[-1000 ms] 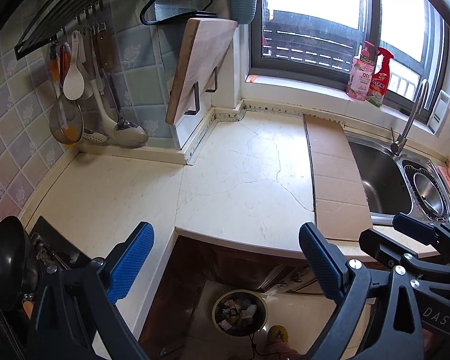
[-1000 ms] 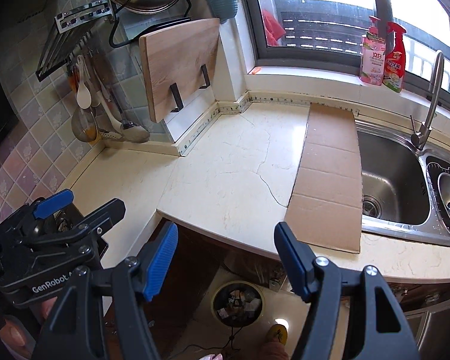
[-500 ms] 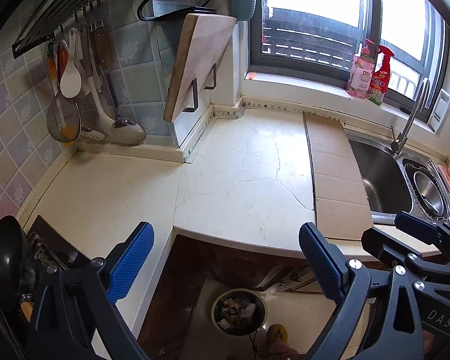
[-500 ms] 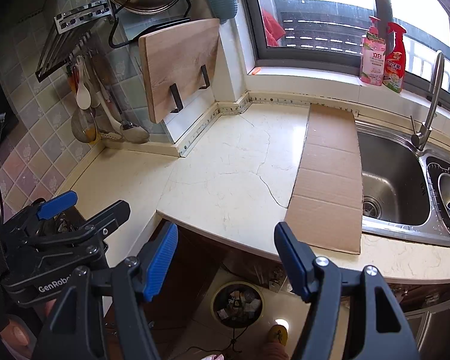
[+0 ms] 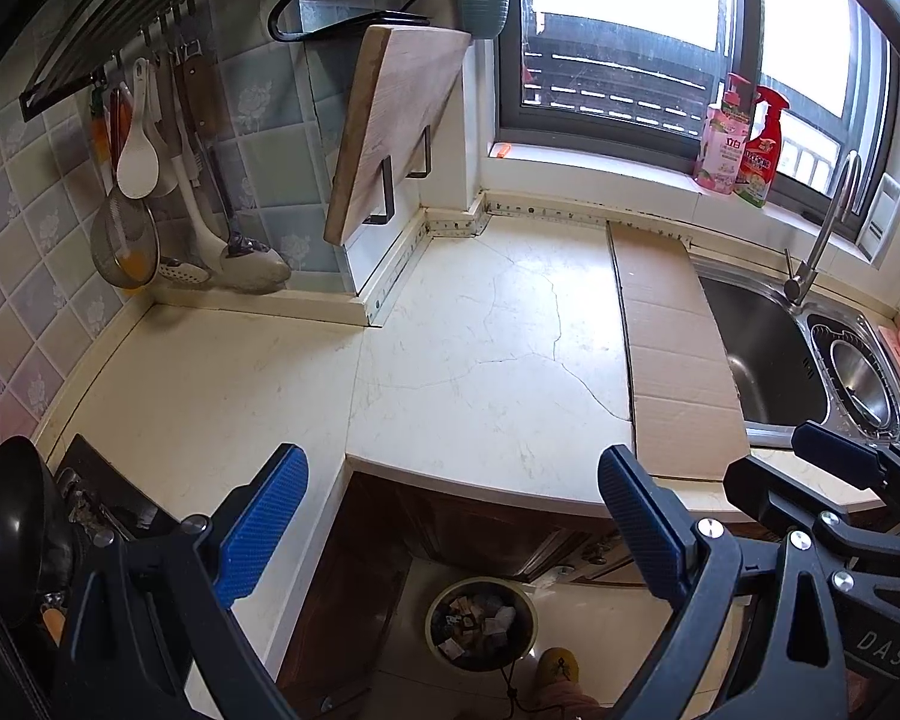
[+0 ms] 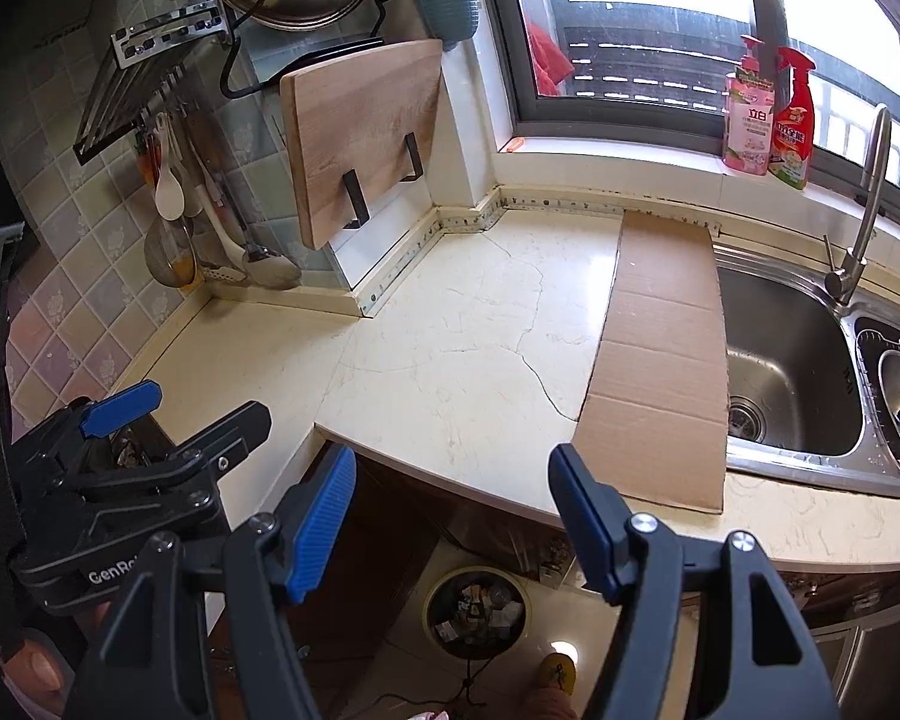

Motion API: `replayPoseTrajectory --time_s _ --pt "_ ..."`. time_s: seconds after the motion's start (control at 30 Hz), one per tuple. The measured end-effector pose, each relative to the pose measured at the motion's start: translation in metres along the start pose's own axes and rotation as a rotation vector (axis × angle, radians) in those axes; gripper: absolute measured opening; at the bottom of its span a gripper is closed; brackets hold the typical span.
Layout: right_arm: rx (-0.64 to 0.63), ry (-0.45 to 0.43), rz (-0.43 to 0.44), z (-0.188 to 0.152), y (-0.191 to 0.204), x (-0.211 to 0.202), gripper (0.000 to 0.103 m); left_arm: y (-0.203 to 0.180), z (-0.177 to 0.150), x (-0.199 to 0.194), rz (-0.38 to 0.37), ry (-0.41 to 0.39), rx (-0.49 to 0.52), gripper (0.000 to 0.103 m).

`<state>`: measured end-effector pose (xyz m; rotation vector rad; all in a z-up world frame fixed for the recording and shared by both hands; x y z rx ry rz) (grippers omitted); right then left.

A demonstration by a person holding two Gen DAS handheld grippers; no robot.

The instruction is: Collect trash

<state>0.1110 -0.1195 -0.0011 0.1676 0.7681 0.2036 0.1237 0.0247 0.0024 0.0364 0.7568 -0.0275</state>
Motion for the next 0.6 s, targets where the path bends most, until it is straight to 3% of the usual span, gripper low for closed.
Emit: replayPoseTrajectory --time_s 0.6 --pt "0.007 0.001 0.002 -0.0003 -0.0071 0.001 0.067 0.0009 0.0027 0.0037 0.002 -0.001 0.009 0.097"
Point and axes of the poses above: each gripper's, at about its wrist camera, not at the fingertips, and x roughly the way its jaws point, y to its left, z to its top, the point moved 5 cm from there along x, roughly the way its jaws point, and after that the axes turned 4 degrees about -y, right-handed, at the moved point
